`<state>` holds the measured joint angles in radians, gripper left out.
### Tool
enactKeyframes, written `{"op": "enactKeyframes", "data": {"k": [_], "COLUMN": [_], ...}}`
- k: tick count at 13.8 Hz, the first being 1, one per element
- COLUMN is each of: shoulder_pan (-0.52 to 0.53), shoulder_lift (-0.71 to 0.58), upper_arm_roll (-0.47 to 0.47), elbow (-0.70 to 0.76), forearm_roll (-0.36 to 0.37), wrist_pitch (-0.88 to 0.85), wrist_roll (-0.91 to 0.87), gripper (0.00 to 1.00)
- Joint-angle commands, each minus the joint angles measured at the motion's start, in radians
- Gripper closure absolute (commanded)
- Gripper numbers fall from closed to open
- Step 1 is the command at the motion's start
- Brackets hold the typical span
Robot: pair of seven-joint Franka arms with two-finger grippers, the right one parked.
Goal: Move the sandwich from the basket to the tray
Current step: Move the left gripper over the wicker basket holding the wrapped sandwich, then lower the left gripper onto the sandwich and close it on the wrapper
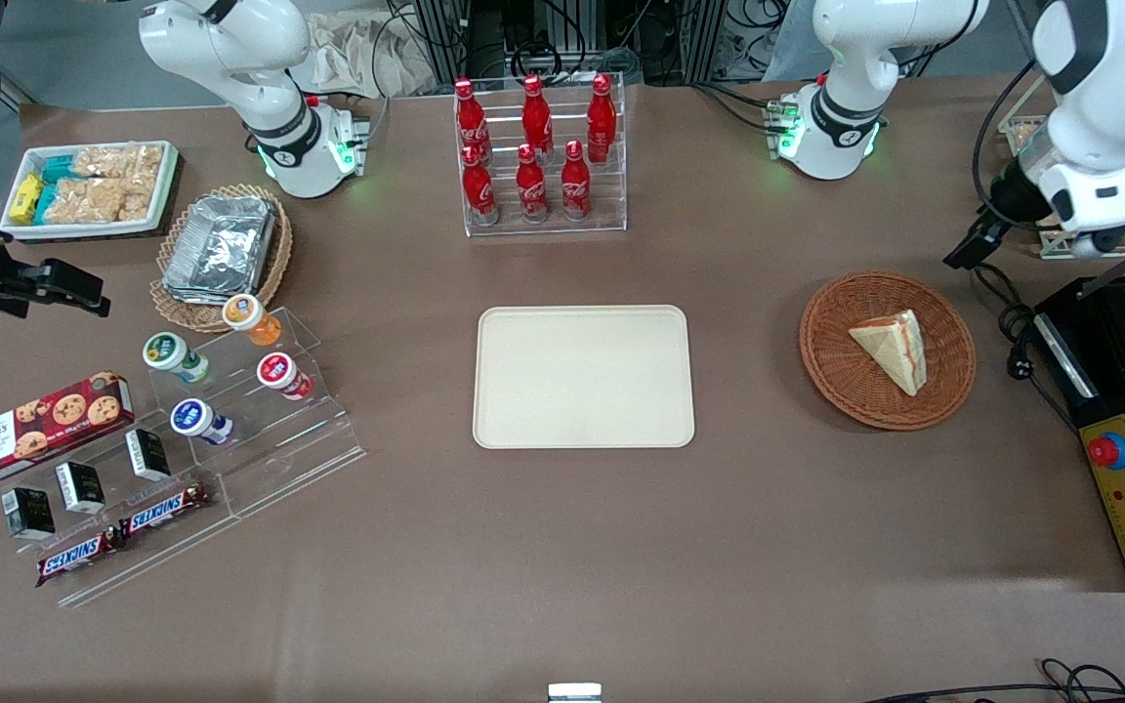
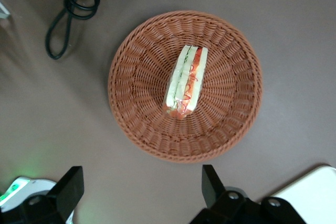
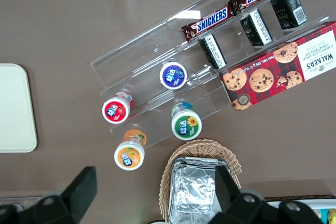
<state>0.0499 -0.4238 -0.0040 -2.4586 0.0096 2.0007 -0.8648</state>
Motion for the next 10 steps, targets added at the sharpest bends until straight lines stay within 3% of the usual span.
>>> {"op": "enactKeyframes", "data": {"k": [1, 7, 10], "shoulder_pan": [0.012, 0.004, 0.001], "shoulder_lift": [0.029, 0.232, 0.295], "upper_arm_roll": [-0.01, -0.013, -0.014], "elbow": [-0.097, -0.099, -0.099], "forearm_roll": [0.015, 0.134, 0.141], "wrist_pitch": [0.139, 0.309, 0.375], "wrist_roll": [-0.011, -0.003, 0.003], "gripper": [0.0, 0.0, 0.0]}}
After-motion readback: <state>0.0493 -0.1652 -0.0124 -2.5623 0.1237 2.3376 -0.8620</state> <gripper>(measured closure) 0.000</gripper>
